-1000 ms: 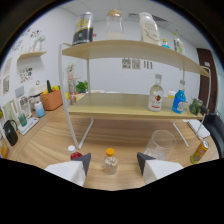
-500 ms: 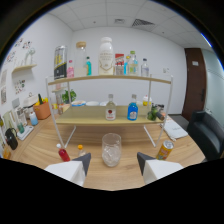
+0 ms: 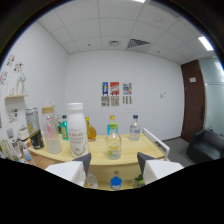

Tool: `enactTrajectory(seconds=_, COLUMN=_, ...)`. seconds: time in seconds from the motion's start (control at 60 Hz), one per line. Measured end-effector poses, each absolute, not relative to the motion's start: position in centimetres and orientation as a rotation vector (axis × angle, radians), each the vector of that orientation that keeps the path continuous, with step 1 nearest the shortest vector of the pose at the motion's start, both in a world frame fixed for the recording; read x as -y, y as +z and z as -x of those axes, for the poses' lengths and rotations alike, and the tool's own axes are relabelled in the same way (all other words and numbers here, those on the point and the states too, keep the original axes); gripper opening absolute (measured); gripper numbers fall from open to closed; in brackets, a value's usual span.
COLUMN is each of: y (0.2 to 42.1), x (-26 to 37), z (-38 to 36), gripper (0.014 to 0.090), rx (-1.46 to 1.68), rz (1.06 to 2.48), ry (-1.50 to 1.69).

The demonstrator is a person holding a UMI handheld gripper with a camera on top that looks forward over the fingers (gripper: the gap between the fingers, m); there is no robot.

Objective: Make me a cup of Vodka Sunrise.

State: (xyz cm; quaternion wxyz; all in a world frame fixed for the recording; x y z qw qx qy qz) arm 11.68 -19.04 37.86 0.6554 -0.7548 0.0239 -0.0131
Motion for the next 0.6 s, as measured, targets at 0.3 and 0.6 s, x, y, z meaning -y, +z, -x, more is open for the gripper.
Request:
enactTrajectory(seconds=0.3, y=37.5, x=11.3, z=-12.2, gripper=0.0596, rx=-0.035, rz=1.760, ry=0.006)
enactTrajectory(seconds=0.6, y=37.0, x=10.5, z=-12.2, gripper=0.0363, rx=-0.035, rz=1.771, ry=-0.017)
